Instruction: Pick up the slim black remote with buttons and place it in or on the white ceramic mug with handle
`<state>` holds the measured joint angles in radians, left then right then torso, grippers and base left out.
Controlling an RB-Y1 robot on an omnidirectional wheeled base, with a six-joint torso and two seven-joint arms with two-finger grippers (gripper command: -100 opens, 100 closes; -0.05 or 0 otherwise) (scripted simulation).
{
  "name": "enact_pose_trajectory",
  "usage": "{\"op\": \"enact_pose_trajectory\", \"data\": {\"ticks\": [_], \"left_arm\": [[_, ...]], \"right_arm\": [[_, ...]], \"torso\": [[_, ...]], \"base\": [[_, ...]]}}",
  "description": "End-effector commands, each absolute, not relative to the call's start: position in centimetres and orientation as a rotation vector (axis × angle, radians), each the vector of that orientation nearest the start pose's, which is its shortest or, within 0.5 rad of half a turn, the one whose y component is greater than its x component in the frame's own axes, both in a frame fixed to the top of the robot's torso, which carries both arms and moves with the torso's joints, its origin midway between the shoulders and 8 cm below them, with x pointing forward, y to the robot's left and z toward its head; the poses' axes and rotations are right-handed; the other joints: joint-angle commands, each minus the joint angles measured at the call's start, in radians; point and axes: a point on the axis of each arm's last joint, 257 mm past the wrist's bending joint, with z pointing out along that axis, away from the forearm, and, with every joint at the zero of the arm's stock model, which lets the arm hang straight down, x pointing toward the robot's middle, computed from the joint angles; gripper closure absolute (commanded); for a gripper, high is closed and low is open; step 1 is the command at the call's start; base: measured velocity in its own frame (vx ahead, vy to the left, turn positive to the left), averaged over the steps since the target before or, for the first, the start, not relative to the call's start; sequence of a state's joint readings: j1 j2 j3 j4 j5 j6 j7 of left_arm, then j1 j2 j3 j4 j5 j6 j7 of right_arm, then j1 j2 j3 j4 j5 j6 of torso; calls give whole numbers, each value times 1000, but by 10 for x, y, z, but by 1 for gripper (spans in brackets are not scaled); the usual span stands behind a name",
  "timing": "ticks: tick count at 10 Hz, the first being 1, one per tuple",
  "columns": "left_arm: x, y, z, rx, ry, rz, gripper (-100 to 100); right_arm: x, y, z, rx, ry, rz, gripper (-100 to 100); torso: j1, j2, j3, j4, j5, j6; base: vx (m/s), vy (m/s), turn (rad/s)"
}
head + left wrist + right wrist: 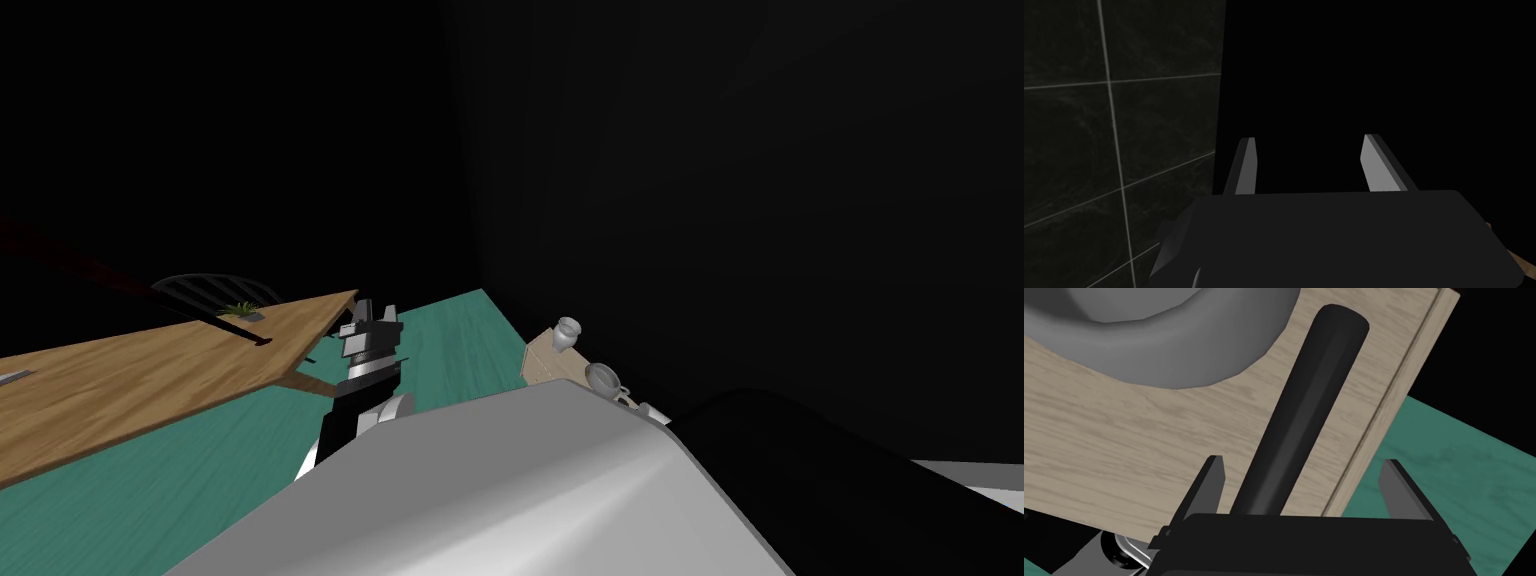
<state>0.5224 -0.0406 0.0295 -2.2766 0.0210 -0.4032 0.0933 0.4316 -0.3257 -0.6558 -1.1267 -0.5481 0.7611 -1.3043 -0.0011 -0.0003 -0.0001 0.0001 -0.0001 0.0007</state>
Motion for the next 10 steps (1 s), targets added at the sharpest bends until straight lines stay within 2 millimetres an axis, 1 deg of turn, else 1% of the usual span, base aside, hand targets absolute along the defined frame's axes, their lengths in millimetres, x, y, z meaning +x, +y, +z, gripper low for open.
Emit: {"op": "enact_pose_trajectory", "data": {"ticks": [1,2,3,5,6,8,9,10], "left_arm": [[354,302,-3,-832,611,-1333,0],[354,302,-3,-832,611,-1333,0],[354,302,-3,-832,611,-1333,0],[354,302,-3,-832,611,-1333,0],[354,302,-3,-832,611,-1333,0],[354,302,-3,-832,611,-1333,0],[354,302,-3,-832,611,-1333,0],[354,302,-3,-832,611,-1333,0]], "right_arm": [[29,-581,-553,-3073,1260,-354,-100],[14,-576,-558,-2993,1374,-296,-100],[14,-576,-558,-2990,1380,-297,-100],[-10,-563,-565,-2840,1563,-196,-100],[-10,-563,-565,-2826,1585,-197,-100],[-29,-551,-569,-2681,1736,-116,-100],[-29,-551,-569,-2677,1741,-117,-100],[-35,-545,-571,-2613,1802,-84,-100]], "torso": [[0,0,0,0,0,0],[0,0,0,0,0,0],[0,0,0,0,0,0],[0,0,0,0,0,0],[0,0,0,0,0,0],[0,0,0,0,0,0],[-1,0,0,0,0,0],[0,0,0,0,0,1]], "base": [[-2,-19,90],[-3,-25,198],[5,-26,78],[0,-17,141],[1,-25,81],[-2,-24,141],[-4,-20,67],[-9,-10,87]]}}
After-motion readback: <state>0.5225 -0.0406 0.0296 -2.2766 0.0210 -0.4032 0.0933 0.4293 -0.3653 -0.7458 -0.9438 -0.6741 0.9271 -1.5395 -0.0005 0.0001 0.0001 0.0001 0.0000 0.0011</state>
